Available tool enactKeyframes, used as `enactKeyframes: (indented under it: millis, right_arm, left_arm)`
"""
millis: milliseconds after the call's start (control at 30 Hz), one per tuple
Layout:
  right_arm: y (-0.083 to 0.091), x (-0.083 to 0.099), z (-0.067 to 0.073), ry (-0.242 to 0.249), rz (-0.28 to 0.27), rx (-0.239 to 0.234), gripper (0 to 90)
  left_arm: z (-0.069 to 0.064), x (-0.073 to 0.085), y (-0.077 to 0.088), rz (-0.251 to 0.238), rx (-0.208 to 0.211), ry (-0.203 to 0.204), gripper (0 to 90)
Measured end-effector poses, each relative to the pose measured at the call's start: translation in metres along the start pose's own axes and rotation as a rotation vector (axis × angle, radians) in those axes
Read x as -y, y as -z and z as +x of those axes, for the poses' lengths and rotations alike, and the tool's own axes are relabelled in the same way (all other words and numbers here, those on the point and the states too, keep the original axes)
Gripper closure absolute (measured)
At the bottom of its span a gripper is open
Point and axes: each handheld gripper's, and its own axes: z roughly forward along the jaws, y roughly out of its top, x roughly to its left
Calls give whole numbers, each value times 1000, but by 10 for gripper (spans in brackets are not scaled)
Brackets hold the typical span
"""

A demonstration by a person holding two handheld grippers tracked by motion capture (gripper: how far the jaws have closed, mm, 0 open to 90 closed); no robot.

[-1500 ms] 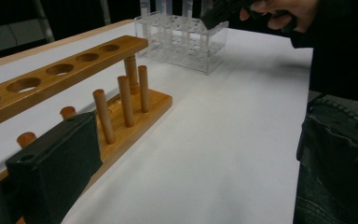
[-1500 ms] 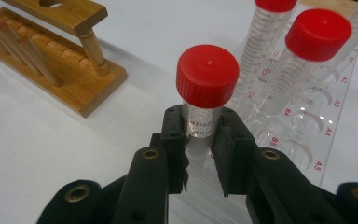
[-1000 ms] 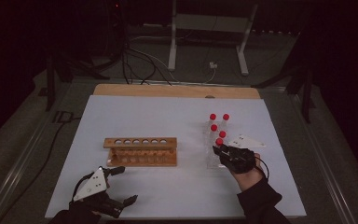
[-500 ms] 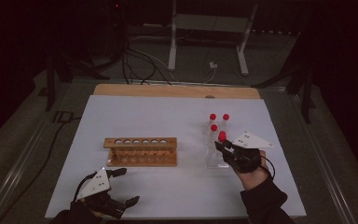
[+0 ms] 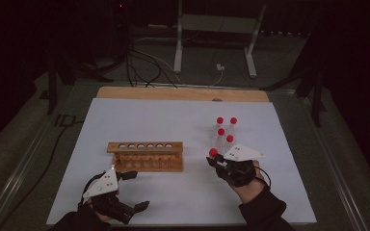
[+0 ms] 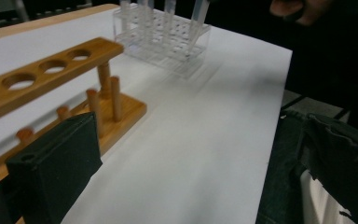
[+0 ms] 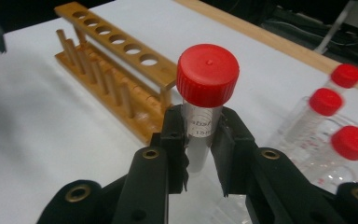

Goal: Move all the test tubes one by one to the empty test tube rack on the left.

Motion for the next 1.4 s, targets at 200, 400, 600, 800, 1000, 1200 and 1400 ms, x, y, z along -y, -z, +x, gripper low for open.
enactKeyframes:
  millis: [200,400,600,800,1000,1200,1400]
  right_arm:
    - [-5,2,7,11,14,-33,746]
    - [-10,6,15,37,32,-62,746]
    - [-13,8,22,57,45,-93,746]
    - [-18,11,30,70,63,-124,746]
    - [-19,11,35,75,69,-145,746]
    - [-21,12,41,84,75,-172,746]
    - [-22,12,43,85,77,-186,746]
  left_arm:
    - [-1,-17,-7,-12,35,-9,4]
    - [-3,-30,-16,-12,54,-32,5]
    - [-4,-42,-24,-14,68,-44,5]
    - [-4,-53,-34,-15,87,-58,14]
    - [-5,-61,-43,-24,95,-77,25]
    - [-8,-68,-54,-28,105,-93,51]
    - [-12,-73,-65,-30,111,-112,110]
